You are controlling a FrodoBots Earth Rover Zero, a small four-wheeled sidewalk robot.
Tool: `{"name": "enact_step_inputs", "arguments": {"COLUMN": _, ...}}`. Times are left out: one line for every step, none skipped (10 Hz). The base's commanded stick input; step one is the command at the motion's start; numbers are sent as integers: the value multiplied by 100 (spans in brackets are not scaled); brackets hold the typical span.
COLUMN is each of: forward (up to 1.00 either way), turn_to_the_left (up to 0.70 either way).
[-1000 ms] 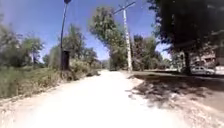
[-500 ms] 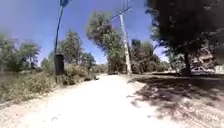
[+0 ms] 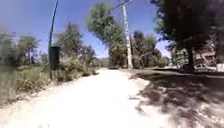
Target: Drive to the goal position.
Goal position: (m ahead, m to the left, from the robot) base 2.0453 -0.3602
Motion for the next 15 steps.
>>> {"name": "enact_step_inputs", "arguments": {"forward": 85, "turn_to_the_left": 0}}
{"name": "enact_step_inputs", "arguments": {"forward": 85, "turn_to_the_left": 0}}
{"name": "enact_step_inputs", "arguments": {"forward": 85, "turn_to_the_left": 0}}
{"name": "enact_step_inputs", "arguments": {"forward": 85, "turn_to_the_left": 0}}
{"name": "enact_step_inputs", "arguments": {"forward": 85, "turn_to_the_left": 0}}
{"name": "enact_step_inputs", "arguments": {"forward": 85, "turn_to_the_left": 0}}
{"name": "enact_step_inputs", "arguments": {"forward": 85, "turn_to_the_left": 0}}
{"name": "enact_step_inputs", "arguments": {"forward": 85, "turn_to_the_left": 0}}
{"name": "enact_step_inputs", "arguments": {"forward": 85, "turn_to_the_left": 0}}
{"name": "enact_step_inputs", "arguments": {"forward": 85, "turn_to_the_left": 0}}
{"name": "enact_step_inputs", "arguments": {"forward": 85, "turn_to_the_left": 0}}
{"name": "enact_step_inputs", "arguments": {"forward": 85, "turn_to_the_left": 0}}
{"name": "enact_step_inputs", "arguments": {"forward": 85, "turn_to_the_left": 0}}
{"name": "enact_step_inputs", "arguments": {"forward": 85, "turn_to_the_left": 0}}
{"name": "enact_step_inputs", "arguments": {"forward": 85, "turn_to_the_left": 0}}
